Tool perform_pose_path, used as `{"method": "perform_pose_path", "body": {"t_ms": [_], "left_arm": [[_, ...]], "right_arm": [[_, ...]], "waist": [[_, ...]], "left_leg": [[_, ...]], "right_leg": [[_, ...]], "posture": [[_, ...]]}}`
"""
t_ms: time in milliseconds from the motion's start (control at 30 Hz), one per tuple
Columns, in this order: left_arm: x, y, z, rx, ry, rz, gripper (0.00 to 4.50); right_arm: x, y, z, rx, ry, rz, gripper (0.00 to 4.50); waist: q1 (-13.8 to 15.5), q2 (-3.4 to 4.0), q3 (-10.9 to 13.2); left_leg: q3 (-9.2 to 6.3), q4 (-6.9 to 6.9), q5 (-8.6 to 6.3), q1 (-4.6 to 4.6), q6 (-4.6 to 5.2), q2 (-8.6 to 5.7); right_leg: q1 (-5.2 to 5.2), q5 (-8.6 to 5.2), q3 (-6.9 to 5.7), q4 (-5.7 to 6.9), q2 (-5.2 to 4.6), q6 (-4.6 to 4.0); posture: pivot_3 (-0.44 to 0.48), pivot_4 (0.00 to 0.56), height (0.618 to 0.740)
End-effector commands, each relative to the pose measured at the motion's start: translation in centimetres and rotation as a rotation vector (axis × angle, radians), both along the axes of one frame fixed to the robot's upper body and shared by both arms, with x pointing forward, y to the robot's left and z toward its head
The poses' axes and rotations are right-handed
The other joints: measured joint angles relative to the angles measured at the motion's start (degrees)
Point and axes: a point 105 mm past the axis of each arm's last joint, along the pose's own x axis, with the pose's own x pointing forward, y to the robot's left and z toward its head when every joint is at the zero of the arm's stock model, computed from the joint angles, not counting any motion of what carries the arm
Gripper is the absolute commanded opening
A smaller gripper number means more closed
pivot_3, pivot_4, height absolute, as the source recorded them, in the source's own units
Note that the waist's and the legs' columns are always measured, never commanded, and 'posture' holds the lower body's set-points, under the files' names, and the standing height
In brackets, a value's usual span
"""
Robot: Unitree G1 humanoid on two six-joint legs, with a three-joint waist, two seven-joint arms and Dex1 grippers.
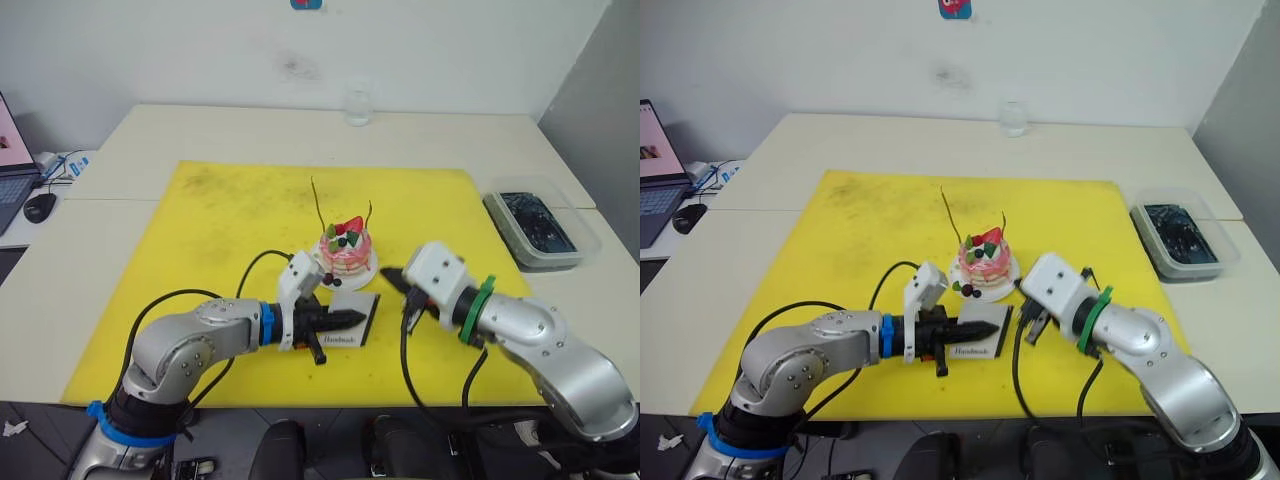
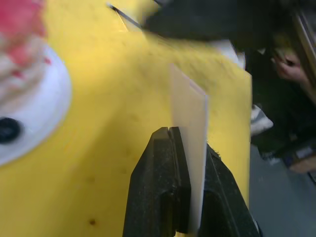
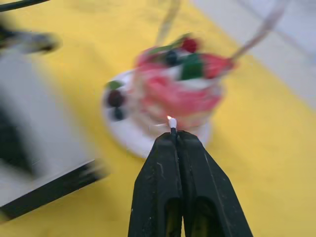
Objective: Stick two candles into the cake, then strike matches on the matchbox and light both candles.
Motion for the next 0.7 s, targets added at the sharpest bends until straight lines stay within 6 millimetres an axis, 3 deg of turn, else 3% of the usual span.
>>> {"method": "perform_pose_path", "body": {"t_ms": [33, 200, 333, 533, 700], "left_arm": [[0.3, 1.8, 1.2, -0.002, -0.063, 0.064, 0.0], [0.3, 3.0, 1.1, 0.0, -0.06, 0.123, 0.0], [0.2, 4.0, 0.6, 0.002, -0.044, 0.165, 0.0], [0.3, 4.0, 0.2, -0.004, -0.037, 0.172, 0.0], [0.4, 3.7, 0.1, -0.013, -0.038, 0.169, 0.0]], "right_arm": [[-0.3, -1.6, 1.8, 0.01, -0.063, -0.056, 0.02], [-0.9, -0.8, 2.4, 0.021, -0.065, -0.006, 0.02], [-1.5, 1.4, 4.0, 0.032, -0.107, 0.115, 0.02], [-1.8, 3.6, 5.5, 0.027, -0.155, 0.233, 0.02], [-1.7, 4.0, 5.6, 0.014, -0.162, 0.26, 0.02]], "waist": [[0.0, 0.0, 0.0], [0.0, 0.01, 0.0], [-0.3, 0.03, 0.0], [-0.1, 0.03, 0.0], [-0.1, 0.03, 0.0]], "left_leg": [[-0.01, -0.01, 0.0, 0.0, 0.0, 0.01], [-0.06, -0.04, 0.0, 0.02, 0.0, 0.05], [0.02, -0.02, 0.0, 0.04, 0.0, 0.04], [-0.04, -0.03, 0.0, 0.03, 0.01, 0.04], [-0.01, -0.03, 0.0, 0.01, 0.01, 0.04]], "right_leg": [[-0.01, 0.0, -0.01, 0.0, -0.01, -0.01], [-0.02, -0.02, -0.05, 0.03, 0.01, -0.03], [-0.02, -0.01, 0.02, 0.03, 0.0, -0.02], [-0.02, -0.02, -0.04, 0.03, 0.0, -0.03], [-0.02, -0.02, -0.02, 0.01, -0.01, -0.03]], "posture": [[0.0, 0.15, 0.74], [0.0, 0.15, 0.74], [0.0, 0.15, 0.74], [0.0, 0.15, 0.74], [0.0, 0.15, 0.74]]}}
